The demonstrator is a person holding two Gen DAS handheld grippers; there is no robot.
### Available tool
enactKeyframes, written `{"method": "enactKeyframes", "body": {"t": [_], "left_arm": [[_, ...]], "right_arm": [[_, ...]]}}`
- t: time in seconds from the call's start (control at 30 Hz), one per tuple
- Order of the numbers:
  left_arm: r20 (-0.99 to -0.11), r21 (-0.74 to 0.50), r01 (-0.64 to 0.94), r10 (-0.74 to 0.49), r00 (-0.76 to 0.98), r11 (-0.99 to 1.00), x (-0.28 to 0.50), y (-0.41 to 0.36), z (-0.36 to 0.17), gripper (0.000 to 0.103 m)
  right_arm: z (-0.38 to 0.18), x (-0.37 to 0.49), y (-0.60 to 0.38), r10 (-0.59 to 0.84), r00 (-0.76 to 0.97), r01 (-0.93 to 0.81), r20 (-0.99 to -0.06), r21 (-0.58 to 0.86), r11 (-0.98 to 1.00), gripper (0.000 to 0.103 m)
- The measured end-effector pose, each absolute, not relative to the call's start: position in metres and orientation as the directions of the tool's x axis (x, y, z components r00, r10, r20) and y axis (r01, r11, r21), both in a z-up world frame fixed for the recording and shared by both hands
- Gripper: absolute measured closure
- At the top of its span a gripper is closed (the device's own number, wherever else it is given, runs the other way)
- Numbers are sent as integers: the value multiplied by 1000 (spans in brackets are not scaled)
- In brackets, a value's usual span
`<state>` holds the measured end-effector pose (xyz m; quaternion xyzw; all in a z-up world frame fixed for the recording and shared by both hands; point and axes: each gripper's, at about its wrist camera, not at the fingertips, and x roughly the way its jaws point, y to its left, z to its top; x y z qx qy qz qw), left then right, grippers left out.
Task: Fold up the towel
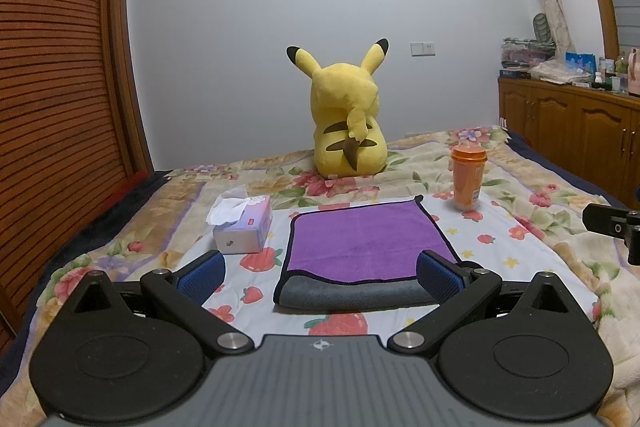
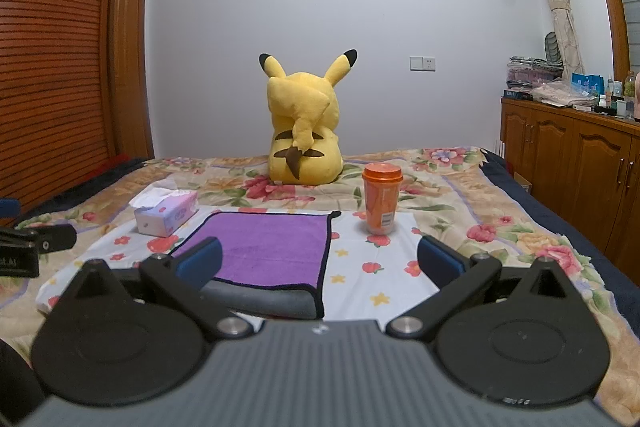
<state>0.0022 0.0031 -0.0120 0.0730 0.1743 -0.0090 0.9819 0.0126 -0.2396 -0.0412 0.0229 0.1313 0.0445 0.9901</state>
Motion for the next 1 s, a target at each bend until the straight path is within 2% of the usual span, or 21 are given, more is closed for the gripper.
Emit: {"method": "enactKeyframes", "body": {"t": [0.27, 1.0], "left_arm": [[-367, 131, 48, 4, 930, 990, 8, 7, -19, 0], [-478, 100, 77, -20, 878, 992, 61, 31, -43, 0]], "right_arm": [[-46, 15, -238, 89, 957, -79, -275, 47, 996, 0], [-78, 43, -223, 87, 915, -81, -393, 32, 996, 0]]}}
